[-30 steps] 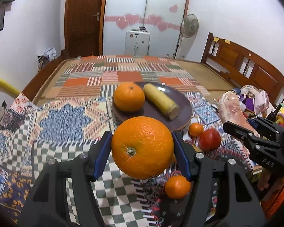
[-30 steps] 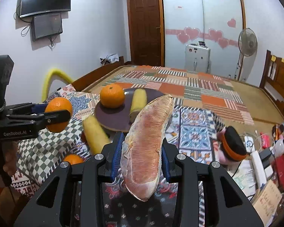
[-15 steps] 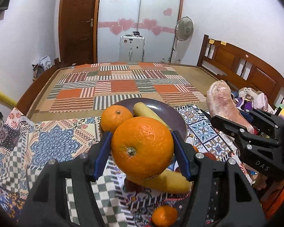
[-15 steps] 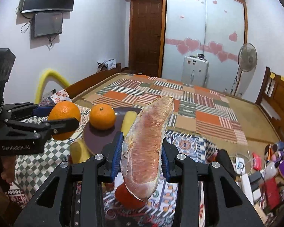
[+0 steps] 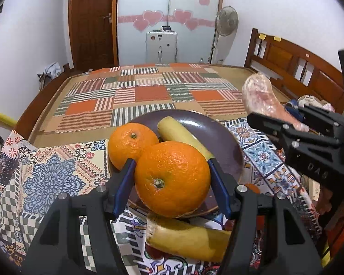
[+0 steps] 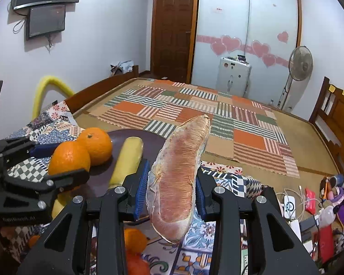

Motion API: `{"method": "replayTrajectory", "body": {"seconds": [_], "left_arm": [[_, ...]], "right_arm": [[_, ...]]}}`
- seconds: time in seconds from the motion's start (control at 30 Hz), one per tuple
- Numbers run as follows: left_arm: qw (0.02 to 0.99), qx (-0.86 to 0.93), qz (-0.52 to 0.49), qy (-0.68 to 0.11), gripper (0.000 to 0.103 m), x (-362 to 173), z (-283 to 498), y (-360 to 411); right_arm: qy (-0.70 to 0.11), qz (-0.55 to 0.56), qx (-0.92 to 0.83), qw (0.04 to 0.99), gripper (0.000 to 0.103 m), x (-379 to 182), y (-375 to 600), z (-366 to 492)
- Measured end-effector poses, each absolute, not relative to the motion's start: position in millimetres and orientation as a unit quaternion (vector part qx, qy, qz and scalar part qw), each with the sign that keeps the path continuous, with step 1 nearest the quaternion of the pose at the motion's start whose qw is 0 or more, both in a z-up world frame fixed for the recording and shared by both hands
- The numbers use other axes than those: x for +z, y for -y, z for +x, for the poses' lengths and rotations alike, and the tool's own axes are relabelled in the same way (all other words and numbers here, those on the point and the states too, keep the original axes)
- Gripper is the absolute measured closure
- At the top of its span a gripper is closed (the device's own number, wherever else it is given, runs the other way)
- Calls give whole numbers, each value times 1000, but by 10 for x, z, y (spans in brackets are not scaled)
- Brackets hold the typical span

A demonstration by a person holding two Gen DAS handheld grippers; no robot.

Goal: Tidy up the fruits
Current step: 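Grasp a second orange with the left gripper while the right gripper carries the pomelo to the plate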

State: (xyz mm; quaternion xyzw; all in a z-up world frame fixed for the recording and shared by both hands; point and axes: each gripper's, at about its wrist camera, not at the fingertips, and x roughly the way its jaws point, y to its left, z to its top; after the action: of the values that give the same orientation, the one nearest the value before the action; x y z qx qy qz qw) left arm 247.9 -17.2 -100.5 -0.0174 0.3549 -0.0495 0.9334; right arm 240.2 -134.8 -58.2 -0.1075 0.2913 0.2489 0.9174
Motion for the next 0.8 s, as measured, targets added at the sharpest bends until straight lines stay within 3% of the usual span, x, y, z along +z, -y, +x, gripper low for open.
{"method": "replayTrajectory", "body": {"seconds": [0.8], "left_arm": [[927, -46, 6, -371, 39, -1209, 2651, 245]], "right_arm": [[-359, -140, 276, 880, 69, -906, 1046, 2731]]}}
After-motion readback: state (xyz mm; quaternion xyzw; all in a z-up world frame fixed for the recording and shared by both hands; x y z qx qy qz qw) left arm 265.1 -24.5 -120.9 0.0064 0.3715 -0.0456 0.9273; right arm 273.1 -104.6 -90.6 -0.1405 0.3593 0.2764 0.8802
